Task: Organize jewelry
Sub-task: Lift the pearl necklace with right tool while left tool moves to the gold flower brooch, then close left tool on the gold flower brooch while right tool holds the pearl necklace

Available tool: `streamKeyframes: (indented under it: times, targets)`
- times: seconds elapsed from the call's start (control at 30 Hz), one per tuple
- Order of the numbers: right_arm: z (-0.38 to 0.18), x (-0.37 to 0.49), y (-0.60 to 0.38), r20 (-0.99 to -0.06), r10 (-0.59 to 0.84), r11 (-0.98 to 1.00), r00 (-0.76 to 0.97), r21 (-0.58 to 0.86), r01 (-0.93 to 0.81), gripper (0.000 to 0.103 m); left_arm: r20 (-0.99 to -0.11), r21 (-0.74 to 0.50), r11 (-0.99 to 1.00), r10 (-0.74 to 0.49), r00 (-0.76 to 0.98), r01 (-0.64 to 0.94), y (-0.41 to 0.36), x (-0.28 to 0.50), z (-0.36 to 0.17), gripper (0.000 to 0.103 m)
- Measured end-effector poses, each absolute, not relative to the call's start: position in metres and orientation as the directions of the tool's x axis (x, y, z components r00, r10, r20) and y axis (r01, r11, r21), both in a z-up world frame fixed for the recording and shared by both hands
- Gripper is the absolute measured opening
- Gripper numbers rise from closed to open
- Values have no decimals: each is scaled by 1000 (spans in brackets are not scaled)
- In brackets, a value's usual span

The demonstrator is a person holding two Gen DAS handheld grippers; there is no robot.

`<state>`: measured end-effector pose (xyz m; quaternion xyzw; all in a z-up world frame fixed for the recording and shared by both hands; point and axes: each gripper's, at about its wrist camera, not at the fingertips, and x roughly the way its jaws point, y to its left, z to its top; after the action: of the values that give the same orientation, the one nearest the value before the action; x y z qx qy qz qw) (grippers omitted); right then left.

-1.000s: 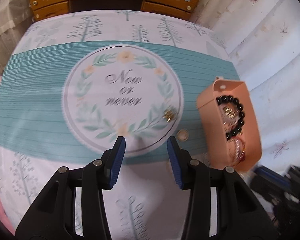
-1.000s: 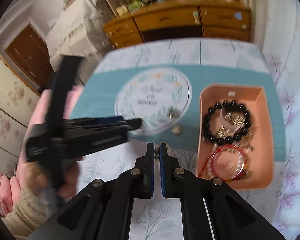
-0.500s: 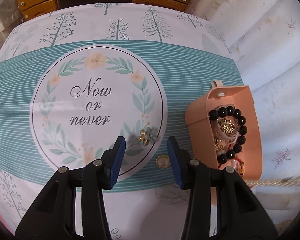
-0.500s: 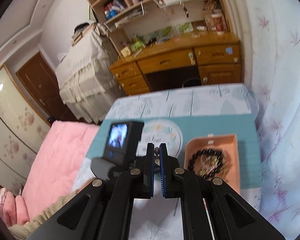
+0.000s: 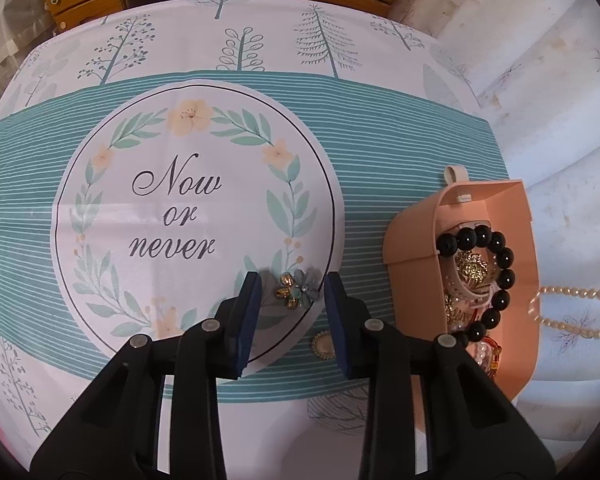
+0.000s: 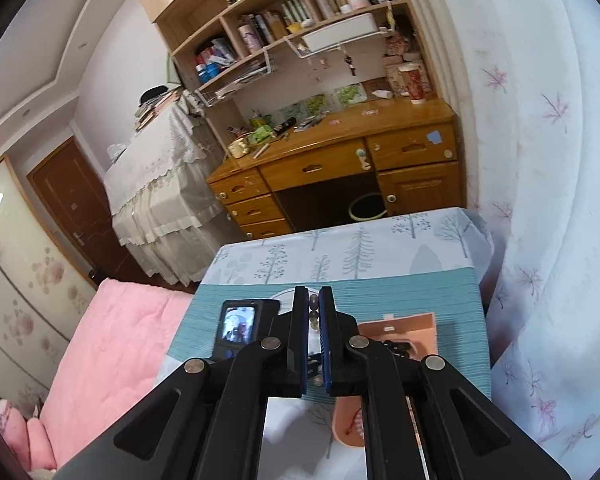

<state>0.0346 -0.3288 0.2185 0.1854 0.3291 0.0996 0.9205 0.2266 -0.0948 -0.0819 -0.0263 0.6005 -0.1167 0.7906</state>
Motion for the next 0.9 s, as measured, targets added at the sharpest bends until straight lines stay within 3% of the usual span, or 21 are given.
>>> streamKeyframes:
  times: [0.3,0.57,0.9]
  targets:
    - [177,45,-349,-620,257,916,741,401,18,5,-941,-138,974,-186,282,181,-107,225,-82,14]
    - [160,47,-354,-621,239,917,747,398,37,5,-915,-107,972,-178,363,209,-114,212,-60,14]
    - [176,23,-352,-577,203,930,791,366,28,5,-863,-148,942,-271,426,300,-122,181,7,14]
